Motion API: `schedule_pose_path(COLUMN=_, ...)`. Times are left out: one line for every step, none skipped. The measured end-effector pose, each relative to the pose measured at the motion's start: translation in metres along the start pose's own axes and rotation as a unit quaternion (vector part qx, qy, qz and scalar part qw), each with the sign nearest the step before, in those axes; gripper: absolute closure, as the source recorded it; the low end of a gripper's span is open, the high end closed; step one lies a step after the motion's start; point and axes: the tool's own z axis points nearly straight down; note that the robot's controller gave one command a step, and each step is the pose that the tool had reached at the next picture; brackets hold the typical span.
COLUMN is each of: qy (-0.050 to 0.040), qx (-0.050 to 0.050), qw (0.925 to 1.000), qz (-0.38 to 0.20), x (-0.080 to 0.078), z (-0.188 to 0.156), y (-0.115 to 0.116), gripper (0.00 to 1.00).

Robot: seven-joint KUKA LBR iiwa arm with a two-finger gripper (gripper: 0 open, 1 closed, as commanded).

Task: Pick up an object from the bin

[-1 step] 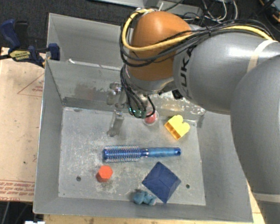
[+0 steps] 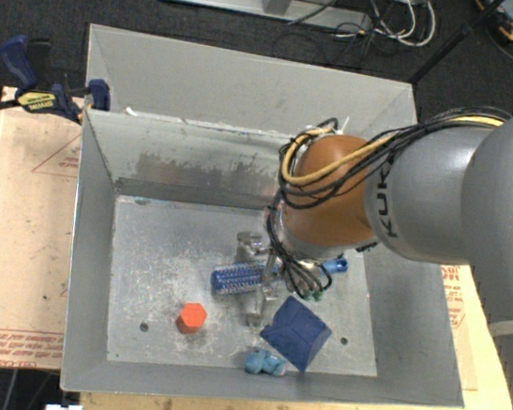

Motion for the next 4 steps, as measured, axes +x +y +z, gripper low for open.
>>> schedule_pose_path(qy=-0.0055, qx=0.0, qw=0.9998, qz=-0.022, x=0.006, z=-0.035, y=-0.005, gripper=0.0)
schedule_pose_path(qy=-0.0055, qx=-0.001, qw=0.9999, qz=0.016, x=-0.011, z=-0.034, y=-0.009, gripper=0.0)
schedule_pose_path(qy=-0.003, qx=-0.001, qw=0.9992, qz=0.041, x=-0.009, z=-0.002, y=-0.008, gripper=0.0)
schedule_pose_path(qy=-0.0039, qx=-0.002, qw=0.9991, qz=0.042, x=-0.009, z=-0.003, y=-0.008, gripper=0.0)
